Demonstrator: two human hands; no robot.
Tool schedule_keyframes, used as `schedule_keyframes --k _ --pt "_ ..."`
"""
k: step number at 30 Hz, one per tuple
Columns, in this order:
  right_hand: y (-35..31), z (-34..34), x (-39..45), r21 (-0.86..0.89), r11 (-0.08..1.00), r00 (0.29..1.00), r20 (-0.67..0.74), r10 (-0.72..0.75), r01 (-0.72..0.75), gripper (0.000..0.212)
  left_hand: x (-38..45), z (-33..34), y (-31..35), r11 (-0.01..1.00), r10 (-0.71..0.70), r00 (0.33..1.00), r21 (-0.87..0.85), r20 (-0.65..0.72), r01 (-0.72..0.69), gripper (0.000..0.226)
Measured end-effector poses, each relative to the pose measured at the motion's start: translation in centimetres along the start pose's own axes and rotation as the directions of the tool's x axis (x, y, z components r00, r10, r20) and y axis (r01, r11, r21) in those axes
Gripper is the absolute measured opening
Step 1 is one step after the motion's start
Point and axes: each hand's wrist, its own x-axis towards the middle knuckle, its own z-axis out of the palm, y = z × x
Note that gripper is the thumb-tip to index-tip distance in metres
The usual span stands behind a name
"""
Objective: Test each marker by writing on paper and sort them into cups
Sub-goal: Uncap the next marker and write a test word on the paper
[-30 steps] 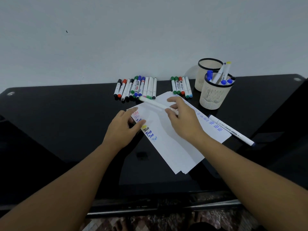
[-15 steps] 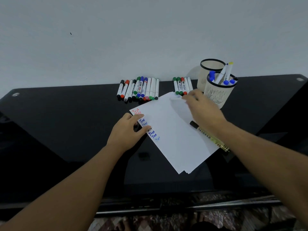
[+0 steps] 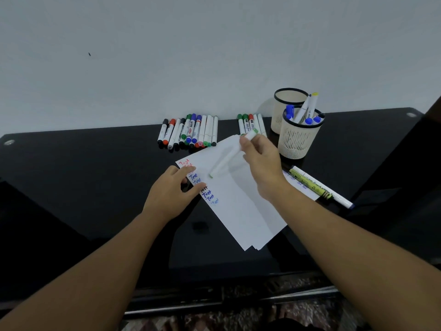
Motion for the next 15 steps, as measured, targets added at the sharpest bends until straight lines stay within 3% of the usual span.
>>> schedule_keyframes --k 3,5,10,15 --pt "-0.7 0.2 0.1 0.197 0.975 0.994 0.053 0.095 -0.104 0.014 0.1 0.0 0.0 1.0 -0.003 1.0 0.001 0.005 0.003 0.057" --pt "-1.3 0.1 -0.1 0.22 0.964 0.986 0.098 0.132 -0.151 0.018 0.1 -0.1 0.1 1.0 0.0 1.0 0.009 0.008 0.0 0.057" --pt "-1.5 -0.8 -0.8 -0.248 0.969 0.985 0.161 0.06 -0.018 0.026 0.0 -0.1 0.1 1.0 -0.002 1.0 -0.002 0.011 0.002 0.058" --pt "-1.2 -1.6 -1.5 -0.502 0.851 0.941 0.337 0.029 0.154 0.032 -0.2 -0.7 0.7 0.998 -0.013 1.0 -0.056 0.016 0.014 0.059"
